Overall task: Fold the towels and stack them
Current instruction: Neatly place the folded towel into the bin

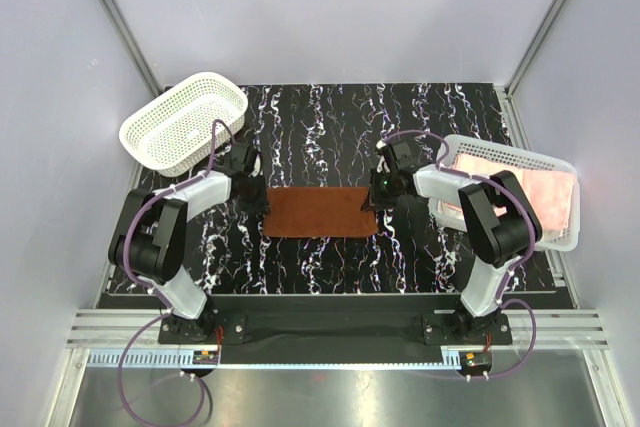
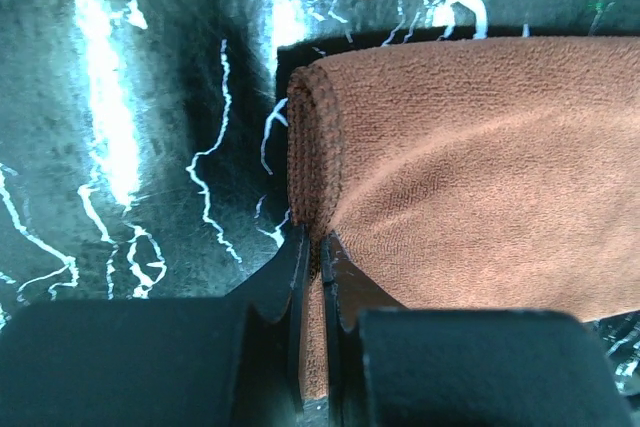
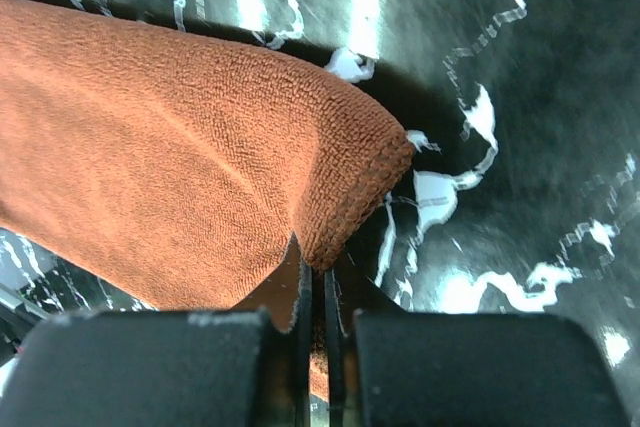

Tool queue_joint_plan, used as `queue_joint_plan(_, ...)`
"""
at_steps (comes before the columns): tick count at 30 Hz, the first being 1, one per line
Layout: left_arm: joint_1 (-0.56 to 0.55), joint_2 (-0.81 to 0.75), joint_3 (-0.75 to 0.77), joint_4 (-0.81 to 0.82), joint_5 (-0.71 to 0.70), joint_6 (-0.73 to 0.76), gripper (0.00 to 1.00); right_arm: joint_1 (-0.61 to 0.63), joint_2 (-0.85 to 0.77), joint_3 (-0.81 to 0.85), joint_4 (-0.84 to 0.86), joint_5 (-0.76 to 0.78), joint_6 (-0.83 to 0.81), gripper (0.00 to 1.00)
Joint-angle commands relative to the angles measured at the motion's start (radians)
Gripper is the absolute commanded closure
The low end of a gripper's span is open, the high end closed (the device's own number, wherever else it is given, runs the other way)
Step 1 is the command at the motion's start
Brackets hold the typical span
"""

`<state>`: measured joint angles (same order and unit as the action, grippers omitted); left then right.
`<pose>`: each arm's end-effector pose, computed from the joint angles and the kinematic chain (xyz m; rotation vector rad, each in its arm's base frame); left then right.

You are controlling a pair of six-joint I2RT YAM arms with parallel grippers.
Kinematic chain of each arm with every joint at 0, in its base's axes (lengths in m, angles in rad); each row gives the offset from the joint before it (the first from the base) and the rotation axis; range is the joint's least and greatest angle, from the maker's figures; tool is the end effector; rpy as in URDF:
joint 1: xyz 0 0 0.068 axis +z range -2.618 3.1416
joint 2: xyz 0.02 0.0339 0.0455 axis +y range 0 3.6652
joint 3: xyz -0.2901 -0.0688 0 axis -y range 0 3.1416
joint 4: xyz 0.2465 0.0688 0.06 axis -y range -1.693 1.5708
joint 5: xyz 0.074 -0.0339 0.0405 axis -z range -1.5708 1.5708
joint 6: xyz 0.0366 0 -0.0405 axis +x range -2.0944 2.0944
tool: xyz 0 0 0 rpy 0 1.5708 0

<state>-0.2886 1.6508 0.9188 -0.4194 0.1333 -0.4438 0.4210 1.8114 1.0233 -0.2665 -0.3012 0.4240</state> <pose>0.2973 -0.0933 0.1818 -0.1756 2.7667 -0.3840 0.3235 0.1567 0.1680 -0.1047 2.7152 0.6697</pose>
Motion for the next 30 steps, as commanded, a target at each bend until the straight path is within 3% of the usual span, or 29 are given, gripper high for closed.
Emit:
queue_joint_plan(1, 0.003, 0.036, -0.02, 0.034, 0.038, -0.012, 0.94, 0.01, -0.035, 0.059, -0.158, 0.109, -0.01, 1.0)
queue_joint_plan(7, -0.012, 0.223, 0.158, 0.008, 0.101, 0.034, 0.94, 0.006, -0.017, 0.253, -0.381, 0.226, -0.042, 1.0)
queue_joint_plan(14, -0.038, 0.363, 0.461, -0.076, 0.164, 0.05, 0.92, -0.106, 0.026, 0.383, -0.52, 0.252, -0.06, 1.0)
queue_joint_plan(18, -0.049, 0.469, 0.662, -0.12, 0.23, 0.068, 0.79, -0.172, 0.026, 0.44, -0.572, 0.252, -0.096, 1.0)
queue_joint_plan(22, -0.049, 0.491, 0.75, -0.17, 0.213, 0.054, 0.63, -0.226, 0.026, 0.483, -0.634, 0.238, -0.119, 1.0)
queue_joint_plan(30, 0.011, 0.359, 0.704, -0.226, 0.149, 0.08, 0.58, -0.274, -0.004, 0.587, -0.79, 0.258, -0.171, 1.0)
